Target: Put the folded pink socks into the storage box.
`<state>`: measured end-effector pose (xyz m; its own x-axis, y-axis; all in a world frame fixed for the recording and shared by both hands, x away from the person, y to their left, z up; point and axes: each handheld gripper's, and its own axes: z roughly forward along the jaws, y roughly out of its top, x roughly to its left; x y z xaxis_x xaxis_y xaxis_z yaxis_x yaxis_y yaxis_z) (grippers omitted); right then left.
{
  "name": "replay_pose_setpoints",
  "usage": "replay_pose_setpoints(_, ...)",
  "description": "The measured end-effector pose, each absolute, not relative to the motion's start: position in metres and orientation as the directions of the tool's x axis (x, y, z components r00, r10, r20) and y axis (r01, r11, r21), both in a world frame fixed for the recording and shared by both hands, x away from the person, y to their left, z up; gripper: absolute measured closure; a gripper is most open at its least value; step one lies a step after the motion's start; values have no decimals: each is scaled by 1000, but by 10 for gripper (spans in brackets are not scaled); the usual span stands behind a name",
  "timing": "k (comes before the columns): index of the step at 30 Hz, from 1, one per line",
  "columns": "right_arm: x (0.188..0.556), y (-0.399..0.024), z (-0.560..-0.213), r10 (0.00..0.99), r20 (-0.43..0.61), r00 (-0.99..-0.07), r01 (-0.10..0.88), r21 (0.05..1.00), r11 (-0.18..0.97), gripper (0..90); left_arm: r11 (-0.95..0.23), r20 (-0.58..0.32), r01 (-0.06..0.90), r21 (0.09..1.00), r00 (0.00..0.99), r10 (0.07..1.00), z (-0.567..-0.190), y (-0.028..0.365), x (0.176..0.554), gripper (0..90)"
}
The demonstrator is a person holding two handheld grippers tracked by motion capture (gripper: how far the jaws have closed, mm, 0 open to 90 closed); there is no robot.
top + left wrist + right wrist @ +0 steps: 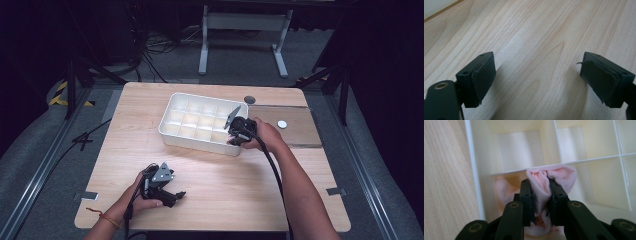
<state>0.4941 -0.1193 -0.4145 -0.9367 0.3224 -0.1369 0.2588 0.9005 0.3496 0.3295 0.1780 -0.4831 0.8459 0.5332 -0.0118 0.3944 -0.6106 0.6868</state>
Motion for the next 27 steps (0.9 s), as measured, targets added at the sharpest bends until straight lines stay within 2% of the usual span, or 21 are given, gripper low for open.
replay_pose_setpoints(10, 503, -128, -414, 357, -129, -925, 288, 373, 882, 743, -610, -12, 394, 687, 846, 533, -483, 178, 330, 133)
replay_pose_setpoints(14, 506, -131, -408, 383, -67, -921, 330, 387, 861, 663, -610, -12, 394, 687, 846, 533, -483, 178, 330, 133)
replay_pose_setpoints(16, 506, -133, -405, 408, -44, -912, 359, 396, 845, 681, -610, -12, 394, 687, 846, 533, -483, 178, 330, 133)
replay_pose_setpoints(20, 506, -136, -402, 441, -32, -897, 392, 403, 827, 776, -610, -12, 394, 687, 846, 533, -483, 178, 330, 133)
replay_pose_setpoints(27, 509, -130, -408, 474, -23, -880, 438, 347, 830, 804, -609, -12, 394, 688, 846, 533, -483, 178, 330, 133)
